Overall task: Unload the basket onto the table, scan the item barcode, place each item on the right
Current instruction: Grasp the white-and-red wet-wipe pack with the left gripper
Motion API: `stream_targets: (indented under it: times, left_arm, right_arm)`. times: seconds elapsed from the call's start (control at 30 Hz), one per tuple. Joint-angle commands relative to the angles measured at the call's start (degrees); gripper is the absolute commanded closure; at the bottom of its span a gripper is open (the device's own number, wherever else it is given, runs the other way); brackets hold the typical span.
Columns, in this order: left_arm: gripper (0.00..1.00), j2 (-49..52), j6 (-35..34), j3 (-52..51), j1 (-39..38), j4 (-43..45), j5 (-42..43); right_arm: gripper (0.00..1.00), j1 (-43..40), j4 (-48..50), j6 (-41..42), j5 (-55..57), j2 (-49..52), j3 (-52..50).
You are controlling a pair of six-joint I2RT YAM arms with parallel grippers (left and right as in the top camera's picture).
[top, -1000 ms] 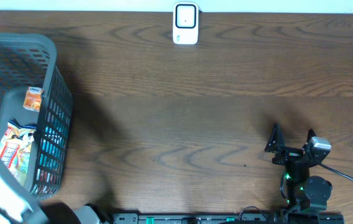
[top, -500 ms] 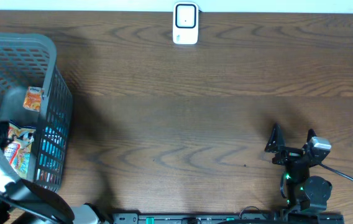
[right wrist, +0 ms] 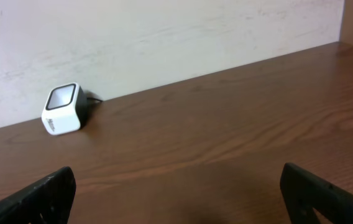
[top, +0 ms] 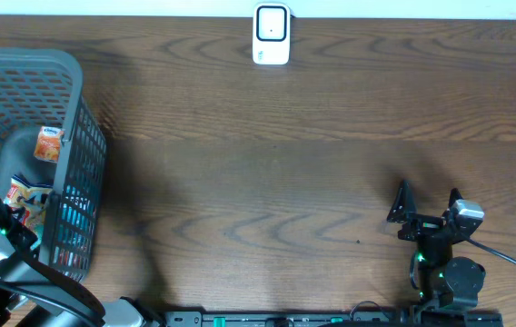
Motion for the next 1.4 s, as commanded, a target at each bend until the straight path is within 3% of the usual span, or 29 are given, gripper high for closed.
stream_targets:
  times: [0.0, 0.47, 0.5, 0.53, 0.57, 0.63, 0.67, 0.87, 1.03, 1.37]
  left_arm:
    - [0.02, 0.7, -9.5, -0.2, 0.0, 2.2, 0.7]
    - [0.01, 17.3, -9.3, -0.2, 0.0, 9.0, -0.7]
    - [0.20, 18.9, -8.5, -0.2, 0.0, 9.0, 0.1]
    - [0.47, 20.0, -7.9, -0.2, 0.0, 9.1, 1.1]
    - [0.63, 20.9, -7.3, -0.2, 0.0, 9.1, 2.5]
    - [0.88, 21.8, -4.8, -0.2, 0.0, 9.1, 5.3]
    - [0.92, 21.7, -3.1, -0.2, 0.0, 9.5, 6.7]
    - [0.93, 17.9, 13.2, 3.5, 0.0, 10.4, 13.5]
    - [0.93, 8.6, 22.9, 7.4, 0.0, 10.4, 16.4]
    - [0.93, -19.6, 24.2, 11.0, 0.0, 15.5, 16.4]
  right_arm:
    - [0.01, 0.3, -0.2, 0.6, 0.1, -0.3, -0.1]
    - [0.01, 0.3, -0.2, 0.6, 0.1, -0.3, -0.1]
    - [0.01, 0.3, -0.2, 0.6, 0.1, -0.3, -0.1]
    - [0.01, 0.3, -0.2, 0.6, 0.1, -0.3, -0.1]
    - [0.01, 0.3, -0.2, 0.6, 0.1, -0.3, -0.1]
    - [0.01, 0.3, -0.2, 0.6, 0.1, -0.3, -0.1]
    - [0.01, 0.3, -0.2, 0.6, 0.1, -0.3, -0.1]
    - [0.01, 0.3, -0.2, 0.6, 0.1, -0.3, -0.1]
    - [0.01, 0.3, -0.2, 0.6, 0.1, -0.3, -0.1]
    - [0.01, 0.3, -0.2, 0.6, 0.1, -0.3, -0.1]
